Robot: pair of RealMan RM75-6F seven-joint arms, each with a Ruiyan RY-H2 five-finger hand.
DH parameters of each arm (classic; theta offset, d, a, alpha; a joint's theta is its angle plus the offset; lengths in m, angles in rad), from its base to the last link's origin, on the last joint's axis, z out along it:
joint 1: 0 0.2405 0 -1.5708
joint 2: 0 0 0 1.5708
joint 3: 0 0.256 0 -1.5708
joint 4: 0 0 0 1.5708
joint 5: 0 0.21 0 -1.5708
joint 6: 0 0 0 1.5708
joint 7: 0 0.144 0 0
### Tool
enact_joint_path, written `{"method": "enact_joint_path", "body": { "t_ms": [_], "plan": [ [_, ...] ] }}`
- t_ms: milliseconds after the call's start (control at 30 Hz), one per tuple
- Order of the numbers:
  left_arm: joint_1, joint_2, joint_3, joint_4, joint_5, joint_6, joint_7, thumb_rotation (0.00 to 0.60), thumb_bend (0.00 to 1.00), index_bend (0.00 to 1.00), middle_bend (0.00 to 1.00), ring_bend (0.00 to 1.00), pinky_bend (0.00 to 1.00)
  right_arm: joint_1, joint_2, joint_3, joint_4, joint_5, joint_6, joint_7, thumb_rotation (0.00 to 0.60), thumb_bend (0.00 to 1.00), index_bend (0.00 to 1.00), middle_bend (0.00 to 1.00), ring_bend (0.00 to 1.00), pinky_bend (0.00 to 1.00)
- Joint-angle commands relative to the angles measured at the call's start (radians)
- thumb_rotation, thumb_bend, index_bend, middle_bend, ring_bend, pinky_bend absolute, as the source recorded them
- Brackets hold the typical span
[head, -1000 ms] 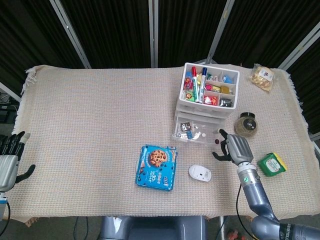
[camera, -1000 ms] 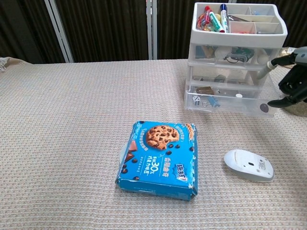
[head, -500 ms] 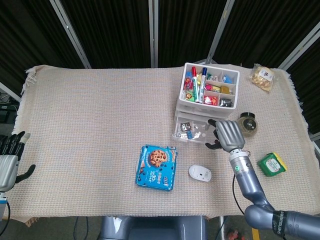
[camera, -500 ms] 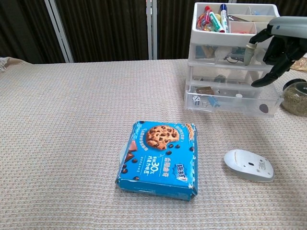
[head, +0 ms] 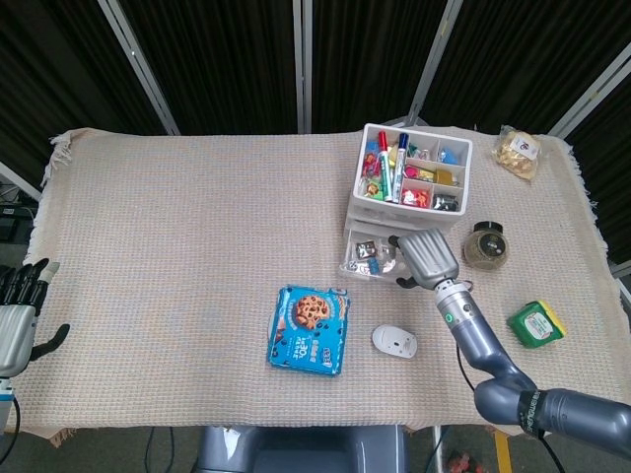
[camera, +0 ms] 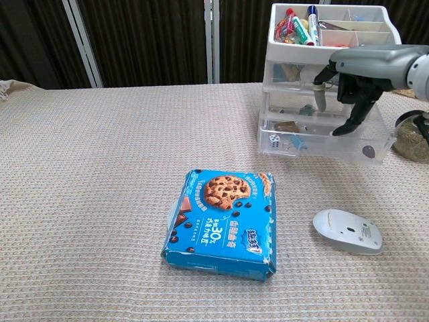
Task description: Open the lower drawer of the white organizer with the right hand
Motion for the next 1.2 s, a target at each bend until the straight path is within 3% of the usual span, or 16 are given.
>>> {"method": "enact_joint_path", "body": {
  "t_ms": [33, 733, 1200],
  "plan": [
    [0.000, -0.001, -0.001, -0.002, -0.002, -0.001, 0.004, 0.600, 0.32, 0.03, 0.00, 0.00, 0.00, 0.018, 0.003, 0.001, 0.029, -0.021, -0.037, 0.039, 0.600, 0.00, 0.54, 1.00, 1.00, 0.66],
    [0.000, -0.002, -0.003, -0.004, -0.007, -0.001, 0.007, 0.600, 0.31, 0.04, 0.00, 0.00, 0.00, 0.071, -0.035, -0.015, 0.193, -0.117, -0.133, 0.178, 0.600, 0.00, 0.56, 1.00, 1.00, 0.66],
    [-0.001, -0.002, -0.003, -0.006, -0.008, -0.001, 0.010, 0.600, 0.32, 0.04, 0.00, 0.00, 0.00, 0.090, -0.072, -0.032, 0.271, -0.101, -0.195, 0.222, 0.600, 0.00, 0.55, 1.00, 1.00, 0.66]
  ]
}}
